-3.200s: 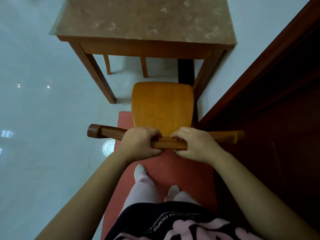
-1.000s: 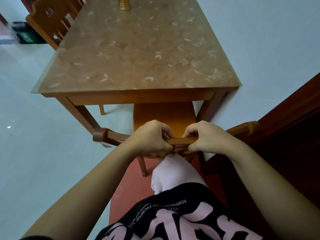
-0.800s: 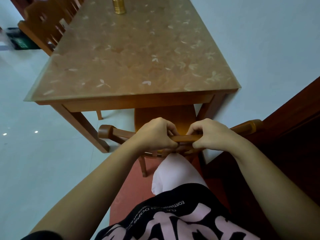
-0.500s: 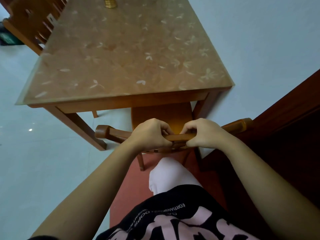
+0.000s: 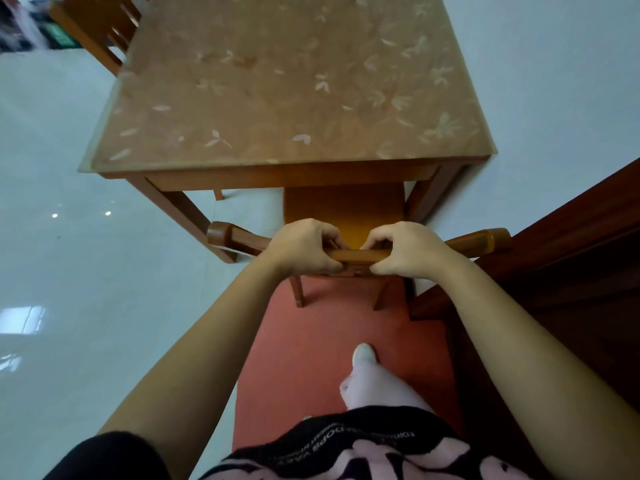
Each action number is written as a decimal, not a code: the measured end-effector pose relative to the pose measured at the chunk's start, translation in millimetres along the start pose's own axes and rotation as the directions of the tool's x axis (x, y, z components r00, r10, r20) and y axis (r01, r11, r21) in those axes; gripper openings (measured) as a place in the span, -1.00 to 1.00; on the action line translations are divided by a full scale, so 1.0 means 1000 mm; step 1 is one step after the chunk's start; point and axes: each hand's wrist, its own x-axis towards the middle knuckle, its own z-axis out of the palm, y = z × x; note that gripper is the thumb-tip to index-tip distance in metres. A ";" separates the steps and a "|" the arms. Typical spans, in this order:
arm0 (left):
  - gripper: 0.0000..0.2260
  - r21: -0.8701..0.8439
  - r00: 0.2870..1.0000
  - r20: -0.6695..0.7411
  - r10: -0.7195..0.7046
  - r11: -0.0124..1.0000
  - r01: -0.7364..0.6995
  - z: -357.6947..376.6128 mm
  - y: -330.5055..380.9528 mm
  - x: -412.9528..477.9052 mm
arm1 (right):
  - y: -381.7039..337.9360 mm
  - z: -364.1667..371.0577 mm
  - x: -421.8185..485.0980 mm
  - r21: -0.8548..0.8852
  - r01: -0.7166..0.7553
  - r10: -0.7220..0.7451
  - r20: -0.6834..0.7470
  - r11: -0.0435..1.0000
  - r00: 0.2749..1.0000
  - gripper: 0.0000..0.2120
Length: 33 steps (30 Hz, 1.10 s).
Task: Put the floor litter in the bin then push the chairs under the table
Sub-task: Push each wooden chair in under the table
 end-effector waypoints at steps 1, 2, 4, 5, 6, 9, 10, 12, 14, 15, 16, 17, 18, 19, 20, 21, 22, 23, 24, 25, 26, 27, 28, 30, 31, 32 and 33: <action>-0.87 0.003 1.000 0.008 -0.007 1.000 0.007 0.000 0.001 0.000 | 0.000 -0.002 0.000 0.007 0.009 -0.009 0.021 1.000 1.000 -0.81; -0.87 0.001 1.000 0.018 -0.015 1.000 0.015 -0.001 0.002 0.000 | 0.000 -0.003 0.001 0.011 0.017 -0.017 0.035 1.000 0.999 -0.81; -0.87 -0.014 0.999 0.035 -0.025 1.000 0.026 -0.001 0.003 0.000 | 0.001 -0.003 0.002 0.016 0.036 -0.036 0.054 0.999 0.998 -0.82; -0.85 -0.013 0.999 0.030 -0.030 0.999 0.030 -0.001 0.003 0.000 | 0.002 -0.003 0.003 0.021 0.051 -0.052 0.059 0.998 0.997 -0.82; -0.84 -0.004 0.999 0.019 -0.033 0.999 0.033 -0.001 0.003 0.000 | 0.003 -0.003 0.004 0.027 0.065 -0.067 0.063 0.998 0.996 -0.83; -0.83 0.009 1.000 0.011 -0.028 1.000 0.028 0.000 0.003 0.001 | 0.006 -0.005 0.005 0.030 0.087 -0.089 0.074 0.996 0.993 -0.83; -0.86 0.009 1.000 0.015 -0.025 1.000 0.025 -0.001 0.003 0.001 | 0.006 -0.005 0.004 0.025 0.092 -0.093 0.078 0.995 0.993 -0.83; -0.87 0.007 1.000 0.025 -0.013 1.000 0.013 -0.001 0.001 0.002 | 0.006 -0.005 0.005 0.024 0.093 -0.095 0.082 0.995 0.992 -0.83; -0.85 -0.003 0.999 0.043 0.001 1.000 -0.001 -0.001 -0.001 0.003 | 0.007 -0.006 0.005 0.039 0.078 -0.081 0.084 0.996 0.993 -0.82; -0.84 -0.005 0.999 0.048 0.010 1.000 -0.009 0.000 -0.002 0.003 | 0.007 -0.006 0.004 0.048 0.068 -0.072 0.081 0.996 0.994 -0.81; -0.84 -0.006 0.999 0.048 0.018 1.000 -0.018 0.000 -0.003 0.004 | 0.007 -0.006 0.005 0.053 0.062 -0.066 0.075 0.997 0.995 -0.81; -0.84 -0.009 0.999 0.048 0.025 1.000 -0.024 0.000 -0.004 0.004 | 0.007 -0.006 0.004 0.054 0.056 -0.060 0.070 0.997 0.996 -0.80; -0.84 -0.012 0.998 0.047 0.029 1.000 -0.029 0.001 -0.005 0.005 | 0.007 -0.006 0.003 0.054 0.052 -0.055 0.062 0.997 0.997 -0.80; -0.84 -0.017 0.999 0.042 0.032 0.999 -0.032 0.001 -0.006 0.006 | 0.006 -0.006 0.003 0.058 0.049 -0.052 0.052 0.997 0.997 -0.80; -0.84 -0.023 0.999 0.036 0.034 0.999 -0.033 0.001 -0.006 0.006 | 0.005 -0.006 0.003 0.068 0.046 -0.050 0.047 0.997 0.998 -0.80; -0.84 -0.029 0.999 0.033 0.035 0.999 -0.035 0.002 -0.006 0.006 | 0.005 -0.006 0.002 0.080 0.044 -0.048 0.047 0.996 0.998 -0.80; -0.83 -0.033 0.999 0.030 0.038 0.999 -0.037 0.002 -0.006 0.006 | 0.005 -0.006 0.002 0.086 0.044 -0.048 0.047 0.995 0.998 -0.80; -0.84 -0.038 0.999 0.030 0.042 0.998 -0.041 0.002 -0.006 0.006 | 0.005 -0.006 0.001 0.090 0.046 -0.050 0.046 0.995 0.998 -0.80; -0.84 -0.042 0.998 0.032 0.045 0.998 -0.043 0.002 -0.005 0.006 | 0.005 -0.006 0.001 0.094 0.046 -0.051 0.046 0.995 0.998 -0.81; -0.84 -0.048 0.998 0.034 0.043 0.998 -0.041 0.002 -0.004 0.006 | 0.005 -0.006 0.001 0.099 0.045 -0.050 0.048 0.994 0.998 -0.81; -0.84 -0.059 0.999 0.035 0.037 0.998 -0.035 0.002 -0.003 0.006 | 0.006 -0.005 0.001 0.099 0.043 -0.049 0.050 0.994 0.998 -0.82; -0.84 -0.073 0.999 0.035 0.031 0.997 -0.028 0.001 -0.003 0.006 | 0.006 -0.005 0.002 0.095 0.041 -0.047 0.053 0.995 0.998 -0.82; -0.84 -0.084 0.999 0.032 0.028 0.996 -0.026 0.001 -0.003 0.006 | 0.006 -0.005 0.003 0.094 0.038 -0.043 0.057 0.995 0.997 -0.82; -0.82 -0.100 0.999 0.033 0.032 0.995 -0.029 0.001 -0.004 0.008 | 0.009 -0.004 0.005 0.092 0.026 -0.032 0.063 0.995 0.997 -0.81; -0.82 -0.110 0.998 0.042 0.037 0.993 -0.032 0.000 -0.003 0.009 | 0.010 -0.004 0.006 0.090 0.020 -0.025 0.062 0.996 0.998 -0.81; -0.81 -0.121 0.998 0.054 0.041 0.992 -0.034 0.000 -0.004 0.010 | 0.011 -0.003 0.007 0.089 0.016 -0.021 0.059 0.996 0.998 -0.81; -0.81 -0.129 0.997 0.061 0.040 0.991 -0.032 0.000 -0.004 0.012 | 0.012 -0.003 0.009 0.089 0.014 -0.019 0.057 0.996 0.998 -0.81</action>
